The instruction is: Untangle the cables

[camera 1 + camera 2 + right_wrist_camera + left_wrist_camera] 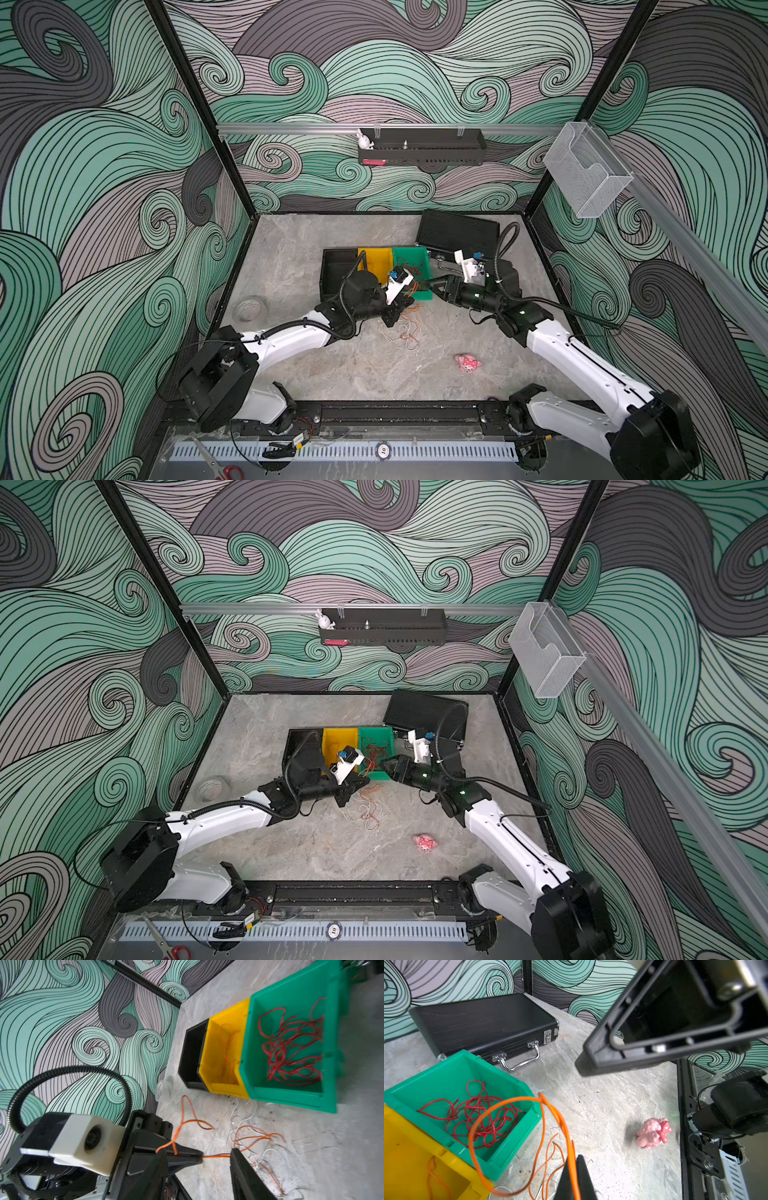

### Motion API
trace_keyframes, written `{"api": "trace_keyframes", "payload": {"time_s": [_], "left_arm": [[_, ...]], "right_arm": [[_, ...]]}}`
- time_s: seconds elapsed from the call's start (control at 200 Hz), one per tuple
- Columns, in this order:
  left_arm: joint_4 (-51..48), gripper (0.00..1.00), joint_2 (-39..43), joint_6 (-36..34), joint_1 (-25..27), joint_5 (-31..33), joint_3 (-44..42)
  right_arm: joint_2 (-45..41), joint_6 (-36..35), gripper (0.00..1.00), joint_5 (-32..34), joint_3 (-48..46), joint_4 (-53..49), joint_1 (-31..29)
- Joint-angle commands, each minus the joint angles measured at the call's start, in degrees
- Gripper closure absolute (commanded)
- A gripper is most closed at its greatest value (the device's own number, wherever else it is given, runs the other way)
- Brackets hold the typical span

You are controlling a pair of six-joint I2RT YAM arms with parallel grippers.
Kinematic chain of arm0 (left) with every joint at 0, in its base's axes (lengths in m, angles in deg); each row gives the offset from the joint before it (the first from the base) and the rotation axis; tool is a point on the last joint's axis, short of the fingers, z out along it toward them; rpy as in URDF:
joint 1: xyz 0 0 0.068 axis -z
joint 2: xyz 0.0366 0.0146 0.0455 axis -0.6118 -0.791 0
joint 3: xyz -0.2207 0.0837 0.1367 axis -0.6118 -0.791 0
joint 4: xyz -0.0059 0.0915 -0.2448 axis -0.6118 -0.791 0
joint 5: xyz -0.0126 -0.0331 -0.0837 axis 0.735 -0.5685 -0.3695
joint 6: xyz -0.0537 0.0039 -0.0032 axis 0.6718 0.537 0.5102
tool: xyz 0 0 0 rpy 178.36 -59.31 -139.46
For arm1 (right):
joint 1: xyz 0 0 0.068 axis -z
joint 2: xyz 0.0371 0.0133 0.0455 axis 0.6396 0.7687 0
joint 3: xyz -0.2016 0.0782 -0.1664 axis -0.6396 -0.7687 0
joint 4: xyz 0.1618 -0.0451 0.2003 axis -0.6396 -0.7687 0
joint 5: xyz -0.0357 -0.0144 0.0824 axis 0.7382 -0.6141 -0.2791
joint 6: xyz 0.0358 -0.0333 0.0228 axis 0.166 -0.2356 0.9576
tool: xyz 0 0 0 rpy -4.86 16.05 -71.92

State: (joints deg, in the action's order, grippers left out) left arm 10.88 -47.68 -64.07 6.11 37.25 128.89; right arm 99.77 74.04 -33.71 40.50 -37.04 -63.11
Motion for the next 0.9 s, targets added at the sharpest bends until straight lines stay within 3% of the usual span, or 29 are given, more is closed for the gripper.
{"api": "trace_keyframes", "payload": {"time_s": [0.0, 0.21, 0.54, 0.896], "left_arm": [[-1.0, 1.0, 1.57, -0.72, -1.03, 0.8, 1.1], [-0.07, 1.0, 3.56, 0.47, -1.5, 1.28, 0.65], [-3.85, 1.0, 9.02, -0.76, -1.64, 2.56, 1.31], [-5.38, 1.0, 10.8, -0.92, -1.72, 3.44, 1.45]], "right_arm": [[-1.42, -4.08, 0.5, 0.8, -1.42, -7.94, 1.02], [-2.43, -2.89, 0.52, 2.9, -7.11, -6.91, -2.34], [5.39, -2.25, 0.47, 6.19, -11.95, 1.14, -11.49], [15.37, -3.97, 0.6, 7.99, -9.76, 8.42, -14.68]]}}
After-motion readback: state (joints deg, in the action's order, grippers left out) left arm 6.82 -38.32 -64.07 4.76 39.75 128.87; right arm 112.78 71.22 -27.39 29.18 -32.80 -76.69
